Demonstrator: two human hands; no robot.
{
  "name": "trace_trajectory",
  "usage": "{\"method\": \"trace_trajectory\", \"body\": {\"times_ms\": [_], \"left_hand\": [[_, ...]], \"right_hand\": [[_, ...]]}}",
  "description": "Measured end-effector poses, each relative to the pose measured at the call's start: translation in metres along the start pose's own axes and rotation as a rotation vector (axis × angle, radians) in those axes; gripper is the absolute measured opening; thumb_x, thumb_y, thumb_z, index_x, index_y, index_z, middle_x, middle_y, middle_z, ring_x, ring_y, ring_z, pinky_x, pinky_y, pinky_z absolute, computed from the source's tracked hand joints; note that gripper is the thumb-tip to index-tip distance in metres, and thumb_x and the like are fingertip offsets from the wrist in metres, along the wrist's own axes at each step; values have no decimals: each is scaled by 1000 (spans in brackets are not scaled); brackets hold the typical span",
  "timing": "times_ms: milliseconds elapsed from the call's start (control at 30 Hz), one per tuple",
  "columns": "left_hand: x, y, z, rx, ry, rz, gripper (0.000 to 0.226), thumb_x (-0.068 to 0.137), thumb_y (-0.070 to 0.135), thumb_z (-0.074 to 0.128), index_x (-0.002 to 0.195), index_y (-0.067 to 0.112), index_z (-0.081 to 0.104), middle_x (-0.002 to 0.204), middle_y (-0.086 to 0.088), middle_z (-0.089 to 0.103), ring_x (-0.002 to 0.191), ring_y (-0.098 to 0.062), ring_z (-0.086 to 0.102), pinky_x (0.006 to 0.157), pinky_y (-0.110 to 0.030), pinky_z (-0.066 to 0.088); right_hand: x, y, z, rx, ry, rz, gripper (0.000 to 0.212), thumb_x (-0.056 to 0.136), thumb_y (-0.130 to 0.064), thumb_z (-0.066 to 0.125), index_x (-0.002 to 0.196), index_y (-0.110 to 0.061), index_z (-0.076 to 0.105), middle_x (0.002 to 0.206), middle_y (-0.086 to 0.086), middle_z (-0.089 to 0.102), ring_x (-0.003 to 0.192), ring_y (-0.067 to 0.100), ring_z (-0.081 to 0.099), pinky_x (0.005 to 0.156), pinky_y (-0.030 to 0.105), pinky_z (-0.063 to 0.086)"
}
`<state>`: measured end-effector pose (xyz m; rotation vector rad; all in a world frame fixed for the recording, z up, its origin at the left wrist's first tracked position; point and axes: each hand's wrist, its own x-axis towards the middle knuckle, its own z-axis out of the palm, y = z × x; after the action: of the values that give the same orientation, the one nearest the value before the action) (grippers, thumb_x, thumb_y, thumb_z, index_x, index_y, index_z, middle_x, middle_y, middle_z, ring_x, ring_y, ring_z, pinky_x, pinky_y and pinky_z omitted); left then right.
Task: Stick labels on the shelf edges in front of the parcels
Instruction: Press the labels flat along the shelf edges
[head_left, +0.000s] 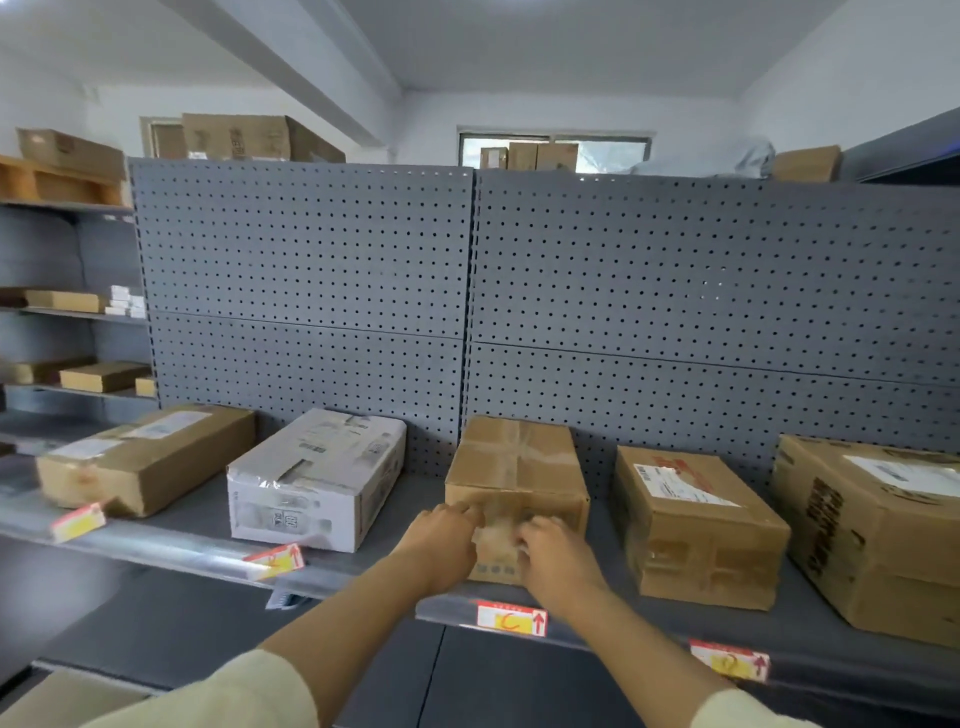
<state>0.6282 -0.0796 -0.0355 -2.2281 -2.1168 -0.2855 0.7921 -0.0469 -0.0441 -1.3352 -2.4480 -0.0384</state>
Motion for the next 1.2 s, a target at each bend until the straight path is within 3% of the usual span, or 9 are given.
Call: {"method": "trace_trajectory", "body": {"times_ms": [200, 467, 733, 1000, 1200], "left_hand": [[6, -9, 6, -33, -18, 72, 38, 92, 18, 46, 129, 19, 49, 134, -7, 55, 117, -29, 53, 95, -37, 43], [-4, -4, 17, -16, -75, 97, 45, 94, 15, 43, 139, 15, 40, 148, -9, 42, 119, -31, 52, 100, -41, 42], [-11, -2, 38, -60, -151, 22, 44, 92, 8, 43, 136, 13, 42, 137, -9, 48, 114, -33, 54, 92, -40, 45], [2, 10, 67, -105, -290, 73, 45, 90, 4, 43, 134, 13, 48, 138, -10, 50, 120, -31, 54, 102, -42, 46], [5, 7, 77, -49, -312, 163, 53, 89, 2, 49, 139, 20, 47, 143, -9, 48, 125, -32, 50, 104, -45, 43]], "right_hand": [[-7, -11, 5, -11, -8, 95, 24, 95, -14, 45, 112, -11, 62, 118, 8, 59, 109, 25, 55, 86, 35, 46], [-31, -7, 43, -28, -171, 190, 32, 94, -9, 41, 115, -14, 64, 122, 7, 62, 109, 27, 61, 90, 34, 49], [-34, 6, 63, -4, -231, 106, 36, 94, -4, 44, 126, -16, 56, 137, 0, 45, 127, 17, 43, 98, 32, 42], [-23, 11, 71, 12, -223, 78, 46, 92, 1, 46, 133, -19, 52, 134, 0, 46, 123, 20, 45, 98, 34, 43], [-17, 11, 69, -48, -299, 46, 37, 92, 0, 44, 126, -12, 55, 127, 5, 46, 119, 25, 44, 97, 40, 44]]}}
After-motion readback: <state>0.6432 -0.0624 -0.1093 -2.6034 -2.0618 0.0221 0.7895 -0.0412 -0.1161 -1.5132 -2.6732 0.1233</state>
